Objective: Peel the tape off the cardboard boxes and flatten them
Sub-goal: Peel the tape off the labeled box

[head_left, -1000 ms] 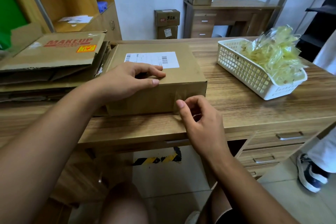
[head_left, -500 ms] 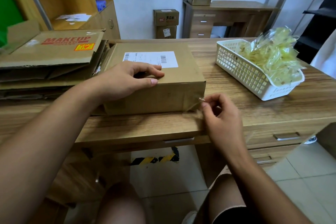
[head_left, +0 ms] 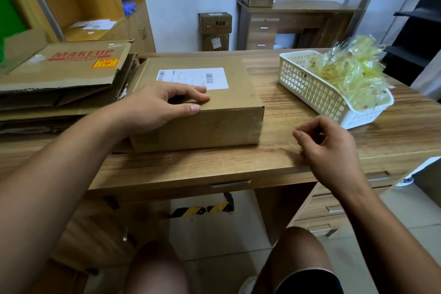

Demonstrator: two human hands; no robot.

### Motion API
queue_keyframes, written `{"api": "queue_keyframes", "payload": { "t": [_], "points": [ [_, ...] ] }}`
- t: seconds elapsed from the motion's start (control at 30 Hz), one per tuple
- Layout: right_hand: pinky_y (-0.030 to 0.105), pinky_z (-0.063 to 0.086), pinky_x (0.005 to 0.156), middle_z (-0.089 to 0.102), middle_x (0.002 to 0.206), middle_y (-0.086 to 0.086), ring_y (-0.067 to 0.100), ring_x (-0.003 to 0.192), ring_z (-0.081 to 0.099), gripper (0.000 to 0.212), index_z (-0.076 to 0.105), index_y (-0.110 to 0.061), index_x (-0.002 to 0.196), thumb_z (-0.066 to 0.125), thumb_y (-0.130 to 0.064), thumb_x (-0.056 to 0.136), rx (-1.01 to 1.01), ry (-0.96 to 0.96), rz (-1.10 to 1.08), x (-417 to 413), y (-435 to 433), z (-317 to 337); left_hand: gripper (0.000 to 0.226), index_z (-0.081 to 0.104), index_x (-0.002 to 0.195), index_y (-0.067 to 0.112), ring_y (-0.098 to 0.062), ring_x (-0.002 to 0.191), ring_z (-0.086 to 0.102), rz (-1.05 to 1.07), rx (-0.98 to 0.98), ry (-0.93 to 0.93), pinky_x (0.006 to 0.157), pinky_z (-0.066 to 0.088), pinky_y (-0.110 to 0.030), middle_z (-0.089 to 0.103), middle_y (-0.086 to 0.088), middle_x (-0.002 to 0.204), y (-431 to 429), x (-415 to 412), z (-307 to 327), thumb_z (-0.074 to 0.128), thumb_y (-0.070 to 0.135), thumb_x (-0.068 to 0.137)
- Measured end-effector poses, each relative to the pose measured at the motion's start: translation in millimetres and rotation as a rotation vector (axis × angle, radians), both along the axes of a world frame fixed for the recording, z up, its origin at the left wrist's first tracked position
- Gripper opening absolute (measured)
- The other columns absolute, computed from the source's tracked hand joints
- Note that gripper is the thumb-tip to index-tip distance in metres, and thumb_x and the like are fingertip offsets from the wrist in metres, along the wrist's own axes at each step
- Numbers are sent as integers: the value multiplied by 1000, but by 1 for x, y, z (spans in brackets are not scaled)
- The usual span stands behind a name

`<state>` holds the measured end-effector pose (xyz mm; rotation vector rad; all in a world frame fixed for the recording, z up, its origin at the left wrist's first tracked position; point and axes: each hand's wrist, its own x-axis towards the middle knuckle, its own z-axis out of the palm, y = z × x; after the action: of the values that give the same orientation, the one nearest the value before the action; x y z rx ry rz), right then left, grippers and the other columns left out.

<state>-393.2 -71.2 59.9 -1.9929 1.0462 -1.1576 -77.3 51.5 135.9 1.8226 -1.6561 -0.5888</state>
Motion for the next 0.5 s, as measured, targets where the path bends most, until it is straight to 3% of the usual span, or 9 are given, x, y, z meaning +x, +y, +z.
{"api": "queue_keyframes", "payload": {
  "t": [0.2,0.3,0.5],
  "points": [
    [49,59,63,65,79,-4,25,68,69,20,60,-29,84,74,-16,89,70,-44,-62,5,0,7,26,67,114,55,35,108,38,6,-4,4,88,29,-11,53,44,127,0,-1,-1,66,41,92],
    [32,55,46,62,84,-9,18,61,71,31,57,-35,81,65,-5,89,72,-166,-88,21,11,10,27,67,114,56,33,110,39,8,-3,6,89,29,-12,52,45,127,-1,-1,-1,66,41,92],
    [27,57,59,66,96,4,12,70,75,28,57,-30,84,63,-3,91,65,-258,-47,49,37,3,26,67,113,56,23,118,39,14,1,14,92,29,-13,53,45,127,-1,-2,0,66,41,92]
  ]
}}
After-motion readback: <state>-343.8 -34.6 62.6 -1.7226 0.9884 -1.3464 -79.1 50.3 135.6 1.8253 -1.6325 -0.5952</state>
